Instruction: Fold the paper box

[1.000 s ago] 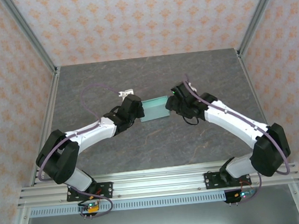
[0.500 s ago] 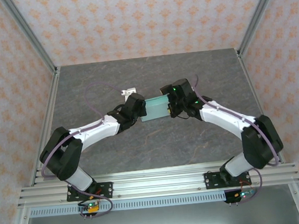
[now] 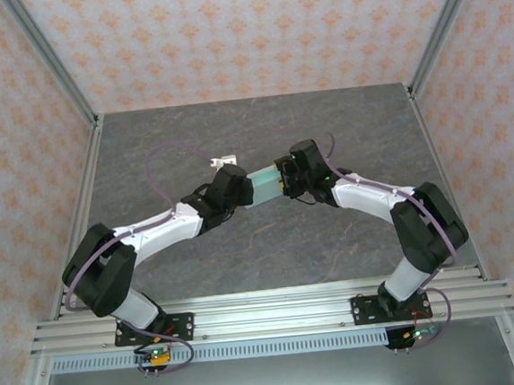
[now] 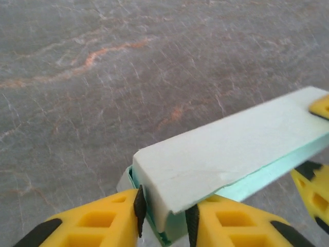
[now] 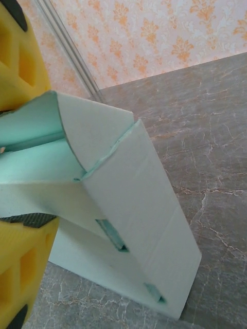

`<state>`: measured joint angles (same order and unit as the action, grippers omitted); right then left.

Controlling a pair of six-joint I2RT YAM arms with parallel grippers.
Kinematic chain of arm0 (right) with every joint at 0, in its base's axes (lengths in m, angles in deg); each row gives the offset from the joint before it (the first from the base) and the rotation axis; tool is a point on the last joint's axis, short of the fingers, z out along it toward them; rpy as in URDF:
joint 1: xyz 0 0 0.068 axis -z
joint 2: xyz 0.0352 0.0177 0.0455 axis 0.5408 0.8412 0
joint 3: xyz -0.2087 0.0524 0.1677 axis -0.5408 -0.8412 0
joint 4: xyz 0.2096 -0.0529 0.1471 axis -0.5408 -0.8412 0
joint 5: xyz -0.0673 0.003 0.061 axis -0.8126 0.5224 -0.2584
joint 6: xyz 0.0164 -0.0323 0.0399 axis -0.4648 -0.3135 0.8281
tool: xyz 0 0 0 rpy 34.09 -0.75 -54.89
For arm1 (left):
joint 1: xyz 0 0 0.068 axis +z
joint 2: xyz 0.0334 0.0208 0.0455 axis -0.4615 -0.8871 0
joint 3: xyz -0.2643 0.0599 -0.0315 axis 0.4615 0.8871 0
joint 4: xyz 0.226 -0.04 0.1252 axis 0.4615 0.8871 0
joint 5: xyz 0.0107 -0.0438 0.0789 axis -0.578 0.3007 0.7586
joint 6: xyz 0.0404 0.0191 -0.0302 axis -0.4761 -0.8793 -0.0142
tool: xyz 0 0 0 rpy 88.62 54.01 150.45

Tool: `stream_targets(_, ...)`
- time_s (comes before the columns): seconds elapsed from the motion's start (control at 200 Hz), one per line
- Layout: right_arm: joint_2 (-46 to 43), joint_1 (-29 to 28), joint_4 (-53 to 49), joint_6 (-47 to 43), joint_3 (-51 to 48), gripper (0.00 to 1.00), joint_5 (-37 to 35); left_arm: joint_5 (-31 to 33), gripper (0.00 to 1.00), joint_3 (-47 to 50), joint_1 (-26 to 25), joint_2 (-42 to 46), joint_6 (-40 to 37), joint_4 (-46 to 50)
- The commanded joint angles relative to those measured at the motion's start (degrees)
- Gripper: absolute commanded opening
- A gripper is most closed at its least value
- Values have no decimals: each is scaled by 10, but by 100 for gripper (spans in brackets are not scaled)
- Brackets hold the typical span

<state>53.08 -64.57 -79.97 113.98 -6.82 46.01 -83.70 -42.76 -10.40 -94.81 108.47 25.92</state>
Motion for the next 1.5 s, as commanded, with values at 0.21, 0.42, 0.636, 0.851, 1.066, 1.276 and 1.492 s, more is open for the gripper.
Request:
stream_targets(0.21,20,1,-30,-15,-34,50,-21,-102,87,20,6,132,-82,-49)
stream_targets(0.42,12,0,-49,-29,-36,50,-26,-70,87,-10,55,88,-105,-8)
stream_targets(0.636,16,1,-49,-25,-39,50,-18,-29,83,29,57,-3,-98,-48)
stream_targets(0.851,16,3,-56,-26,-35,51,-15,-25,79,108,53,-27,-70,-134)
stream_targets(1.066,5,3,-85,-60,15,58,-6,-5,79,123,49,-32,-58,-121)
stream_targets(1.276,-36,5,-100,-61,55,63,-17,12,79,121,49,-32,-53,-112)
stream_targets(1.492,-7,18,-84,-54,-1,64,-32,17,79,110,49,-35,-52,-103)
